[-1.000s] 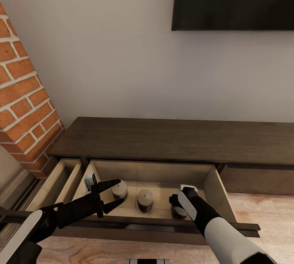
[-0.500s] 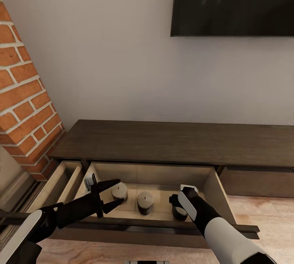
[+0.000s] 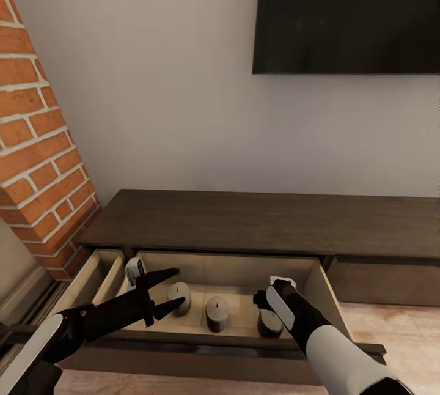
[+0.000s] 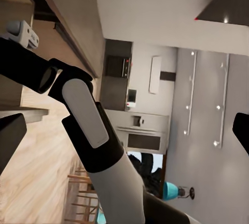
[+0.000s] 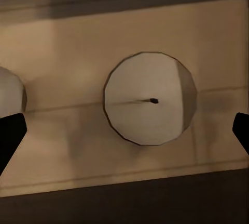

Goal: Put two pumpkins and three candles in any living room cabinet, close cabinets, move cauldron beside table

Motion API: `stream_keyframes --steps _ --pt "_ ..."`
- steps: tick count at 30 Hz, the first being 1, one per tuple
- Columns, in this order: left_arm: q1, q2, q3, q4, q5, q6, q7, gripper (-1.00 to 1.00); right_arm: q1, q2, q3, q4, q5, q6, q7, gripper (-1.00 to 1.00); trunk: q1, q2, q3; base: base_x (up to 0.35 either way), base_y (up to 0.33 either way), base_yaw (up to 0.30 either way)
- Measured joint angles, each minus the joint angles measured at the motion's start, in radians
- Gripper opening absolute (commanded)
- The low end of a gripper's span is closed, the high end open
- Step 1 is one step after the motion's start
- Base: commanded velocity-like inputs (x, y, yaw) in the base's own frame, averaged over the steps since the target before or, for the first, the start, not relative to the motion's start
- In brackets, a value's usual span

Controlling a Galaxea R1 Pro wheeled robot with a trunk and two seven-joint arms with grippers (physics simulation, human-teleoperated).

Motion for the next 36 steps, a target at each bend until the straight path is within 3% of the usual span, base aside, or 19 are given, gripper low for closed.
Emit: stream_keyframes --steps 6,36 --pt "0.0 0.01 -0.001 0.0 0.0 0.0 0.0 1.0 0.0 0.0 0.0 0.0 0.0 0.001 0.001 1.0 -0.002 0.001 0.023 -0.085 0.0 0.0" --pt "0.0 0.012 -0.003 0.001 0.0 0.0 0.001 1.0 0.0 -0.001 0.0 -0.002 0.0 -0.001 0.009 1.0 -0.118 0.211 0.117 -0.056 0.0 0.0"
